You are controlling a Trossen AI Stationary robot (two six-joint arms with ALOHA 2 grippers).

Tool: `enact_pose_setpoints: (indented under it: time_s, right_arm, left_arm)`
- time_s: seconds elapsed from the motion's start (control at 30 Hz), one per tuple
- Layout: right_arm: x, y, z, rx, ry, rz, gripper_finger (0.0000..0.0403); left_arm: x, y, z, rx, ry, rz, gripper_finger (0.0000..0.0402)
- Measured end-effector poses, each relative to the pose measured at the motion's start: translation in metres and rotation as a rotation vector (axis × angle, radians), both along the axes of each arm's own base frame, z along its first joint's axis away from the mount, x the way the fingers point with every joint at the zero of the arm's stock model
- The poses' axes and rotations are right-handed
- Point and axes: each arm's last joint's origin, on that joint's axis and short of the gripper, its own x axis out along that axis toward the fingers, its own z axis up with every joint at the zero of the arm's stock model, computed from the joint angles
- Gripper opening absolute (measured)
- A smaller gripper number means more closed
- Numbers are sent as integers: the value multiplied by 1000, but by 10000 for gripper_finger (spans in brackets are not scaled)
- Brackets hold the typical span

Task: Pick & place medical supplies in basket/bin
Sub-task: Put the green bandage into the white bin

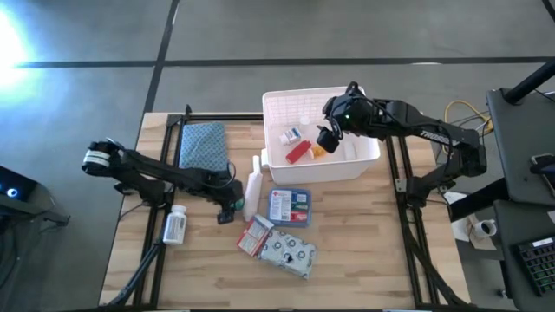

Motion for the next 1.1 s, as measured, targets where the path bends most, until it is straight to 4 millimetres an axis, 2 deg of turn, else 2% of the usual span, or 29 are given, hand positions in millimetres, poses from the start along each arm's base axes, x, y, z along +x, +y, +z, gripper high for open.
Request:
enact_pose_setpoints:
  time_s: [0.2,0.33,0.4,0.5,0.6,0.8,0.9,1.0,1.1]
  right_arm:
    - [0,-2,0,0,0,-7,329]
    - [-1,-2,0,5,-6,-16,329]
    - [-1,-2,0,5,-7,-16,329]
    - [-1,-2,0,5,-7,-16,329]
    - [-1,-2,0,6,-9,-18,329]
    - [-2,-2,2,3,-22,-19,329]
    - [-2,-2,3,0,-25,-21,329]
    - [-5,-2,7,-38,-30,-56,329]
    - [-12,-1,17,-133,-48,-156,329]
  left_arm:
    - [7,1,1,-9,-67,14,179]
    - [2,3,5,-12,22,42,126]
    - [-1,3,16,-13,74,42,102]
    - [0,3,48,-1,96,40,74]
    - [3,5,101,75,3,52,64]
    - [-5,18,219,329,-442,215,68]
    - [-1,27,260,366,-736,247,69]
    - [14,41,275,406,-927,215,69]
    - [43,70,268,368,-1016,222,71]
